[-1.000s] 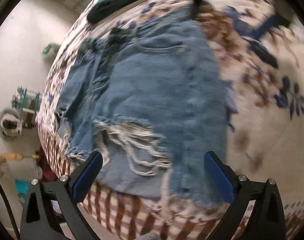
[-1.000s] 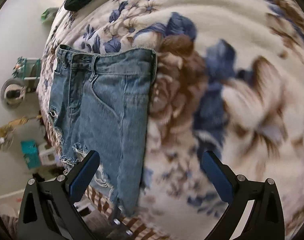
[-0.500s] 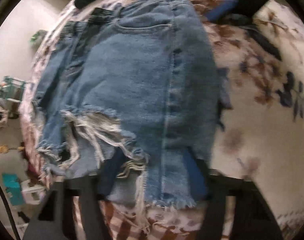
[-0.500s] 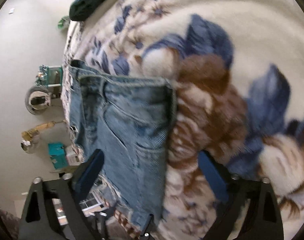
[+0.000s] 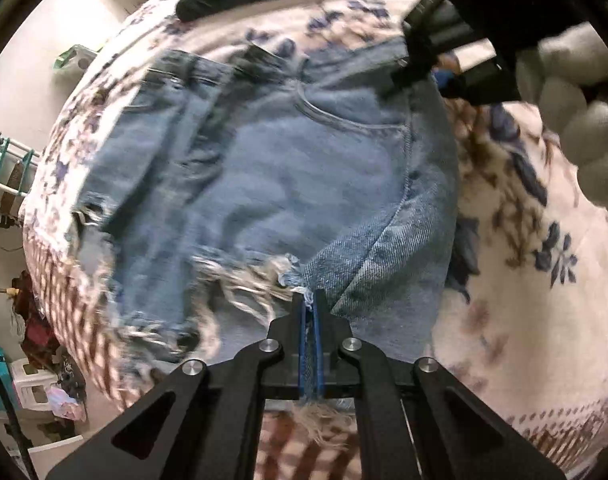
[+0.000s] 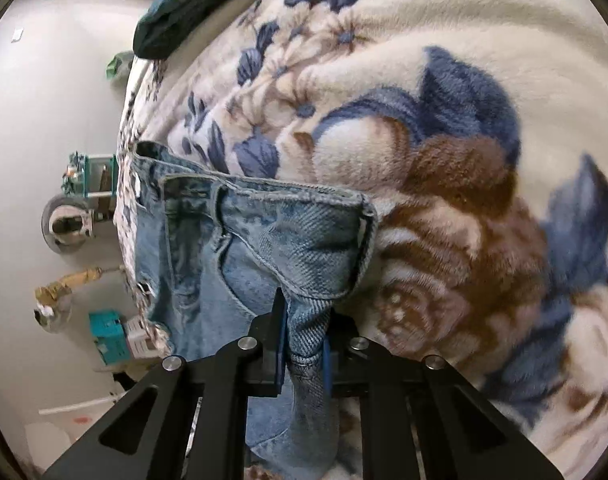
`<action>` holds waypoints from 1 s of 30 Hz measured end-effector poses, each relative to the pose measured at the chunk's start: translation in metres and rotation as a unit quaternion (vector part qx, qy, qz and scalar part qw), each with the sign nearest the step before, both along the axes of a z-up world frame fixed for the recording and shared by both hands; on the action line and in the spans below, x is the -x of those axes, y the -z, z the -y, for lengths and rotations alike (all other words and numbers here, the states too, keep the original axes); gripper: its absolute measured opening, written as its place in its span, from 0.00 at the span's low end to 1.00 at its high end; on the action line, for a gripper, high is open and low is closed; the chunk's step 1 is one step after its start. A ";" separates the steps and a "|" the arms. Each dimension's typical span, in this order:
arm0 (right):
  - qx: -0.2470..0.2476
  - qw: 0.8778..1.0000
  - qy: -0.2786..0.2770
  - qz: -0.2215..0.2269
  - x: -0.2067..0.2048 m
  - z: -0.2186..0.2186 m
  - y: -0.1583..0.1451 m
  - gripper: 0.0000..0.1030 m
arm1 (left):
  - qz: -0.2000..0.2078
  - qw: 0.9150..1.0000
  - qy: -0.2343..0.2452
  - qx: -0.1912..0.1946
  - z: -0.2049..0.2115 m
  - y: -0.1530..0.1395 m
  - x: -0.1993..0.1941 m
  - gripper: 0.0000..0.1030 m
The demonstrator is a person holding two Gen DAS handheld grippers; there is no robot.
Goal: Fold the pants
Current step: 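Grasp the waistband with the right tool while the left tool grasps the frayed leg hem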
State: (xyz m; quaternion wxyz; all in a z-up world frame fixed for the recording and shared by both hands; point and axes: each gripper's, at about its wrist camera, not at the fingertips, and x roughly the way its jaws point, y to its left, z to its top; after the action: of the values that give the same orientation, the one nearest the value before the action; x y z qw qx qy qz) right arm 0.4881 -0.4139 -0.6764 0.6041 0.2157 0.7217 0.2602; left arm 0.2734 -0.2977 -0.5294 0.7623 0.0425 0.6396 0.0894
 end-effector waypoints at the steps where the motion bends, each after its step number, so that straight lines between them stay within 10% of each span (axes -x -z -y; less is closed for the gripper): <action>1: 0.004 1.000 0.002 0.001 0.000 -0.001 -0.005 0.13 | 0.002 1.000 -0.001 0.001 0.000 -0.003 -0.001 0.01; 14: 0.065 0.996 0.051 0.018 -0.007 -0.043 -0.085 0.12 | 0.024 0.996 -0.087 0.028 -0.111 -0.055 -0.015 0.00; 30: 0.143 0.988 0.051 0.012 -0.042 -0.194 -0.119 0.12 | 0.002 0.985 -0.143 0.094 -0.278 -0.039 -0.029 0.02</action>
State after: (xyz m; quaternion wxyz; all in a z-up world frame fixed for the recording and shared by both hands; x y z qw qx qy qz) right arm 0.5299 -0.2198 -0.5574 0.6501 0.1603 0.7321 0.1253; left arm 0.3021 -0.0201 -0.4900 0.7438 -0.1215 0.6429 0.1364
